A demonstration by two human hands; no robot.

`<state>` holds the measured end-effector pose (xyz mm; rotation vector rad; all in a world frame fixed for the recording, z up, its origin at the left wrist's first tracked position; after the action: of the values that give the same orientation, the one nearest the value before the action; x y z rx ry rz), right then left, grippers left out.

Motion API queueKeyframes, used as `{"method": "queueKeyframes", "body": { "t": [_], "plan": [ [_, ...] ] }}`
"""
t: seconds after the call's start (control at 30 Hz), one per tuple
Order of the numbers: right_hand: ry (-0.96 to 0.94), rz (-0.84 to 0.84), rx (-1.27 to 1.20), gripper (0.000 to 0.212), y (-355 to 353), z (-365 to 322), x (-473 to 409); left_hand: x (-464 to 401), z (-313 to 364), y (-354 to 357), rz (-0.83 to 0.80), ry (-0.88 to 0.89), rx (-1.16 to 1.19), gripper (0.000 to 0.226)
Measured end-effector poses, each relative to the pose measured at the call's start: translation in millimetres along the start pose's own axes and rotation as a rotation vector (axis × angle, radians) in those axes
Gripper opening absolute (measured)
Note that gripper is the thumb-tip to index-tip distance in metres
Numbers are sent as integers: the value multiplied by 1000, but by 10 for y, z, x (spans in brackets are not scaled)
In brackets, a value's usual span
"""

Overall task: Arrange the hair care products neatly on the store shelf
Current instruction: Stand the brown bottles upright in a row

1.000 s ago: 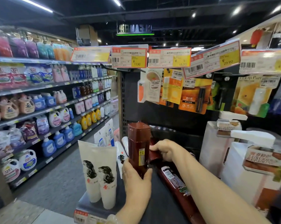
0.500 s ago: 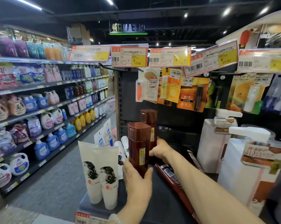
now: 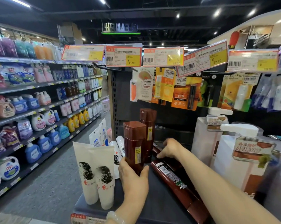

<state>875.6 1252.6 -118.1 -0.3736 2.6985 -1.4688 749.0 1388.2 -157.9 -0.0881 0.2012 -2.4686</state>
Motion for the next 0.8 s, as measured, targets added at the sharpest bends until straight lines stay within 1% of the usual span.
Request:
{"method": "queueKeyframes", "body": {
  "t": [0.07,0.1,0.2,0.27,0.37,0.4,0.47,0.53,0.6,0.67,0.73,0.8],
  "plan": [
    [65,-90,66,79,58,35,22,0,-3,0,-12,3,6,62],
    [65,-96,91,78,66,33,17,-3,-10,0,-14,4,9,62],
    [18,-43,109,67,82,43,3,-6,-31,-1,-16,-4,1,64],
    [11,22,27,57,82,64,-7,-3,-30,-1,-13,-2,2,64],
    [26,139,-280,35,22,115,-51,5,-24,3,-6,7,2,65],
    [55,156,-385,31,-13,147,-64,7,-23,6,-5,10,3,65],
    [141,123,-580,28,-60,214,-44,8,-21,9,-3,11,7,63],
    [211,45,-771,22,-55,256,19,7,-15,7,0,13,11,63],
    [265,-6,-916,17,-11,302,62,10,-6,2,3,20,20,63],
    [303,-40,-1035,19,52,326,94,11,-2,0,4,27,18,64],
    [320,-5,-1203,20,78,355,95,6,-4,3,4,29,8,65],
    [350,36,-1353,15,56,356,152,8,-4,4,0,24,8,66]
  ]
}}
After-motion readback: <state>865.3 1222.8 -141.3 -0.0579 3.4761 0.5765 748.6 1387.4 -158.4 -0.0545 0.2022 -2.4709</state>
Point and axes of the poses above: each hand's wrist, its own x-axis away from the middle knuckle, its own y-axis out of the palm, z = x × y, the point moved 5 cm from there along -x, towards the middle knuckle, and after that the axes turned 12 degrees about -y, right-handed, at the moved point
